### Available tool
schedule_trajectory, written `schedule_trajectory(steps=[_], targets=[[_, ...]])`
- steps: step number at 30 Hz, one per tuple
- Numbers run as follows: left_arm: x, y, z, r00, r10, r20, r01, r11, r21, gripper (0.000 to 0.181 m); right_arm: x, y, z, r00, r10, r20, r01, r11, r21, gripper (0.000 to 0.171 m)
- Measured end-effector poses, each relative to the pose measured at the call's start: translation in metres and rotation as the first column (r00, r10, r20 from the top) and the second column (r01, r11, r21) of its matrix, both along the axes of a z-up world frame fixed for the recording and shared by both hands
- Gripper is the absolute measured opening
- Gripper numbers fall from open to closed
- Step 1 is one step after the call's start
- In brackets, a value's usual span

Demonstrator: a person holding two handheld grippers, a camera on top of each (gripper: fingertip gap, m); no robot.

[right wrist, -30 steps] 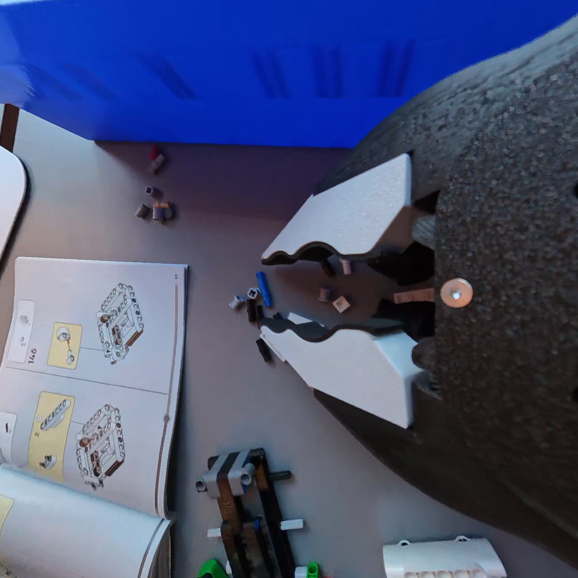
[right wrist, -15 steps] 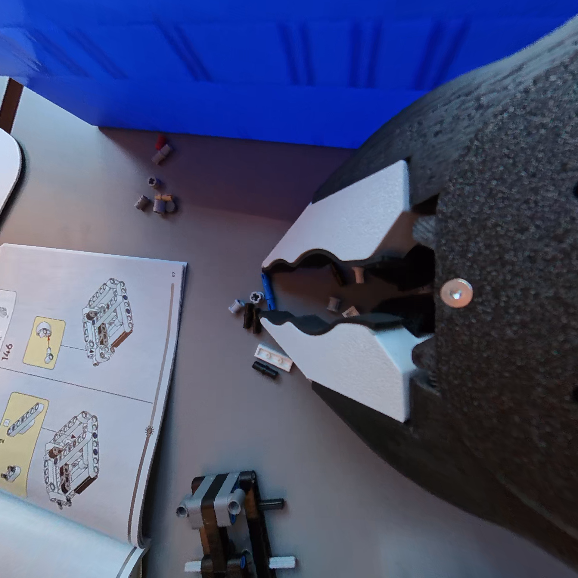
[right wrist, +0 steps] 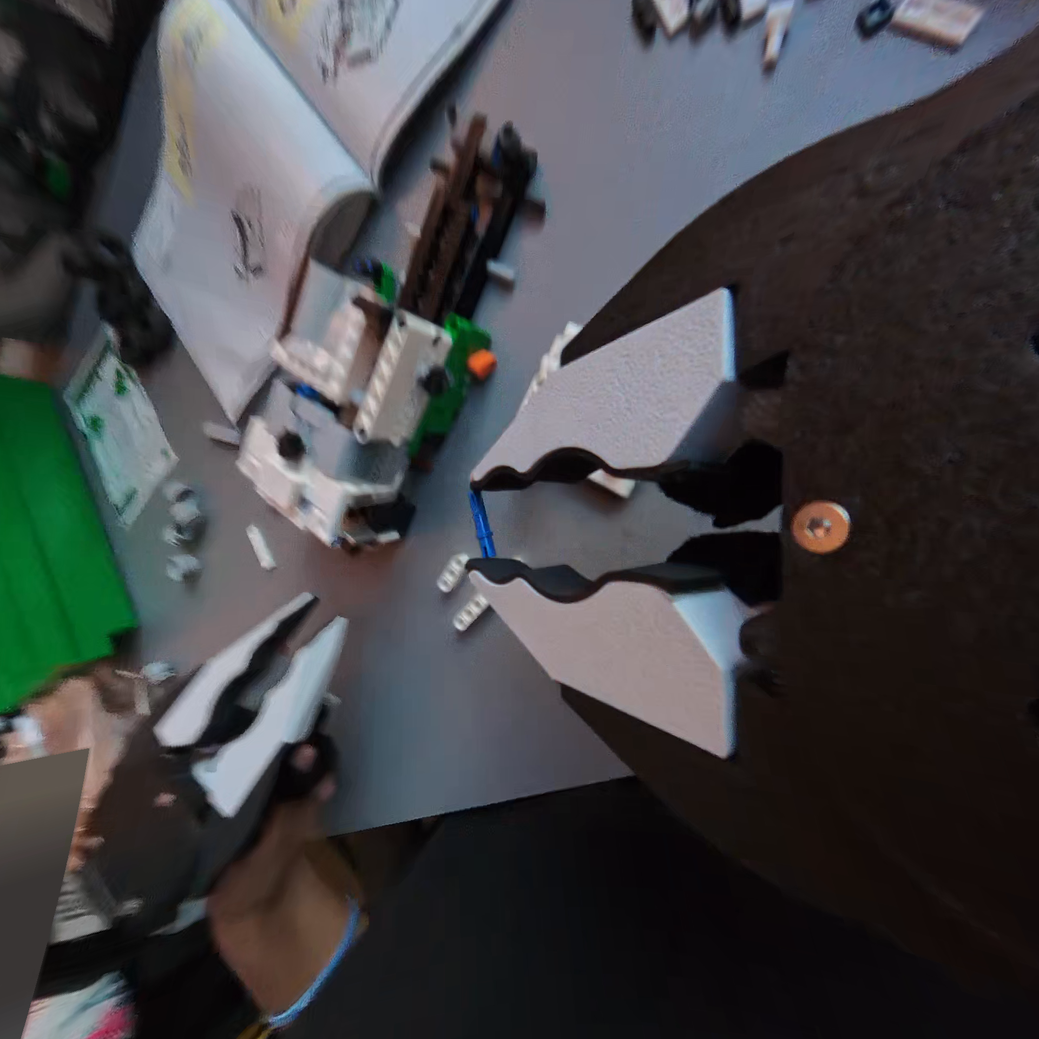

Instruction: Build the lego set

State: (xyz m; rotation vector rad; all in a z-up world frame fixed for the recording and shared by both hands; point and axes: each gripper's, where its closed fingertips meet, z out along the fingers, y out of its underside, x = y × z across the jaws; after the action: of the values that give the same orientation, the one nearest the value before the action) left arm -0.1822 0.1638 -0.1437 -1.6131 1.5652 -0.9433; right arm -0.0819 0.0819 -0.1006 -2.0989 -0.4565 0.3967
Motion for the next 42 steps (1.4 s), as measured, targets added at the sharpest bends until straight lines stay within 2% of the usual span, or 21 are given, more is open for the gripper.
schedule_trajectory(steps=[1,5,8,12,14,16,18,20,21,23,25,27,31,34,39,42], targets=[[0.0,0.0,0.0,1.0,-0.001,-0.002,0.001,1.0,0.002,0.019,-0.013,-0.002,-0.015,0.998,0.019,0.052,-0.017,0.999,-0.04,0.023],[0.0,-0.005,-0.001,1.0,-0.012,-0.002,0.012,1.0,0.009,0.019,-0.037,-0.01,-0.061,0.983,0.08,0.164,-0.052,0.984,-0.17,0.023],[0.0,-0.009,-0.001,1.0,-0.018,-0.002,0.018,1.0,0.013,0.019,-0.039,-0.015,-0.076,0.973,0.096,0.208,-0.051,0.976,-0.212,0.023],[0.0,-0.012,-0.001,1.0,-0.024,-0.007,0.024,1.0,0.017,0.019,-0.038,-0.012,-0.076,0.974,0.07,0.213,-0.03,0.982,-0.187,0.024],[0.001,-0.013,-0.002,1.0,-0.028,-0.009,0.028,0.999,0.018,0.019,-0.034,-0.012,-0.071,0.978,0.058,0.202,-0.023,0.985,-0.17,0.034],[0.001,-0.014,-0.002,1.0,-0.029,-0.011,0.029,0.999,0.021,0.019,-0.022,-0.012,-0.053,0.984,0.016,0.178,0.002,0.995,-0.102,0.034],[0.001,-0.014,-0.002,0.999,-0.032,-0.013,0.032,0.999,0.021,0.019,0.015,-0.008,-0.027,0.977,-0.104,0.189,0.104,0.995,0.01,0.033],[0.002,-0.015,-0.003,0.999,-0.039,-0.016,0.039,0.999,0.02,0.019,0.081,-0.001,-0.002,0.913,-0.351,0.208,0.329,0.935,0.136,0.023],[0.002,-0.016,-0.003,0.999,-0.041,-0.016,0.042,0.999,0.02,0.019,0.121,-0.001,0.005,0.844,-0.493,0.211,0.462,0.868,0.181,0.02],[0.004,-0.017,-0.003,0.999,-0.048,-0.017,0.048,0.999,0.017,0.019,0.197,-0.01,-0.002,0.649,-0.725,0.231,0.707,0.687,0.171,0.017],[0.005,-0.019,-0.003,0.998,-0.054,-0.019,0.054,0.998,0.015,0.019,0.234,-0.012,-0.022,0.566,-0.79,0.234,0.795,0.599,0.097,0.025],[0.006,-0.02,-0.004,0.998,-0.058,-0.027,0.059,0.998,0.017,0.019,0.25,-0.013,-0.046,0.516,-0.824,0.235,0.846,0.533,0.01,0.022],[0.006,-0.018,-0.008,0.997,-0.059,-0.051,0.061,0.998,0.023,0.019,0.261,-0.011,-0.061,0.468,-0.852,0.237,0.88,0.472,-0.04,0.021],[0.005,-0.018,-0.009,0.995,-0.064,-0.071,0.064,0.998,0.003,0.019,0.269,-0.012,-0.064,0.432,-0.863,0.262,0.899,0.436,-0.047,0.014],[-0.002,-0.021,-0.008,0.991,-0.09,-0.101,0.09,0.996,-0.004,0.019,0.27,-0.013,-0.074,0.424,-0.865,0.269,0.905,0.417,-0.083,0.015],[-0.004,-0.017,-0.012,0.989,-0.087,-0.124,0.086,0.996,-0.013,0.019,0.267,-0.01,-0.075,0.44,-0.857,0.268,0.896,0.438,-0.07,0.01]])
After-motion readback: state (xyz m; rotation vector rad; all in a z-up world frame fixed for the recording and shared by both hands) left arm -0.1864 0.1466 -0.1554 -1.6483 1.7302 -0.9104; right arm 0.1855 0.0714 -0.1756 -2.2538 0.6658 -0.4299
